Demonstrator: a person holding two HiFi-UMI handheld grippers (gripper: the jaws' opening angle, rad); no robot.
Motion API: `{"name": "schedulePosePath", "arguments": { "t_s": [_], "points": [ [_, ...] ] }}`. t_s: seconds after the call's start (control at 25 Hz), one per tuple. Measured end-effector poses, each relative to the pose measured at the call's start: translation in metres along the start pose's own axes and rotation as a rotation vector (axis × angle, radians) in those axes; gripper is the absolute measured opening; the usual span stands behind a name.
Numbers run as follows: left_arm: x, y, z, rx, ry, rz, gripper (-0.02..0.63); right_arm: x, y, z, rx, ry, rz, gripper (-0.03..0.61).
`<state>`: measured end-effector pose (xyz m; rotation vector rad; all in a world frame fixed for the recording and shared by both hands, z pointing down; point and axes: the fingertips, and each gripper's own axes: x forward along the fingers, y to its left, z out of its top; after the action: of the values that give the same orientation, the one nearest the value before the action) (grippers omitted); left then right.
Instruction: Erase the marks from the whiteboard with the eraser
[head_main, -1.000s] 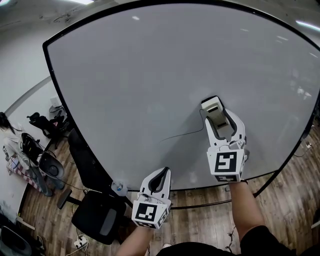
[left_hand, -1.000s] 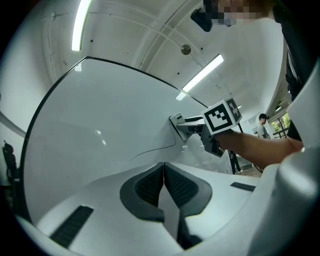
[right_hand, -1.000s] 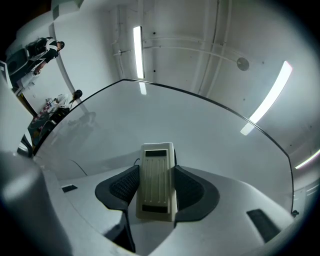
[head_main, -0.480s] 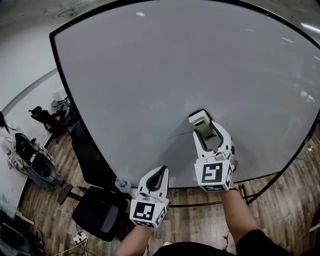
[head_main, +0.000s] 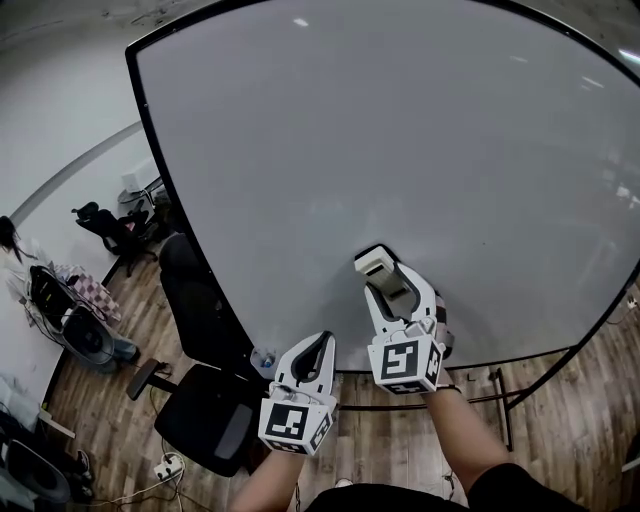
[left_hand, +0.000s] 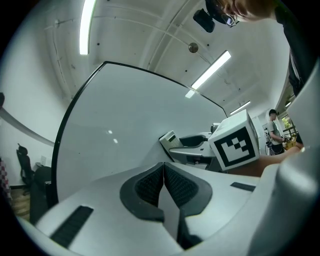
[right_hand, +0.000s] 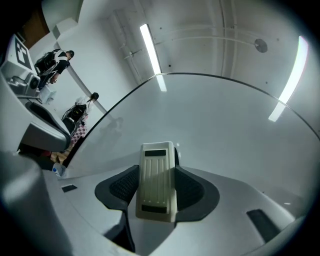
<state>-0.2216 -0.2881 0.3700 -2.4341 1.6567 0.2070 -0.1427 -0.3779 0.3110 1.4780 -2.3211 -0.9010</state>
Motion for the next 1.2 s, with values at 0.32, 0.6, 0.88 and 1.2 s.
{"name": "schedulePosePath", "arguments": {
  "t_s": [0.32,0.6,0.88,1.2],
  "points": [
    [-0.006,0.032,-0.003,0.011,0.014,0.041,0.021,0.029,0.069,-0.001,-0.034,0.018,0.106,0.249],
    [0.005,0.028,-0.003,0.002,0.008,0.030,0.020,0.004,0.039,0.011,0.047,-0.048,0.094,0.247],
    [0.033,0.001,0.004,-0.010,-0.012,-0.017,0.020,-0.038,-0.077,0.025,0.048,-0.202,-0.132,0.247],
    [0.069,-0.041,0.012,0.005,-0.036,-0.093,0.020,-0.072,-0.203,-0.021,0.029,-0.093,-0.368,0.247]
  ]
}}
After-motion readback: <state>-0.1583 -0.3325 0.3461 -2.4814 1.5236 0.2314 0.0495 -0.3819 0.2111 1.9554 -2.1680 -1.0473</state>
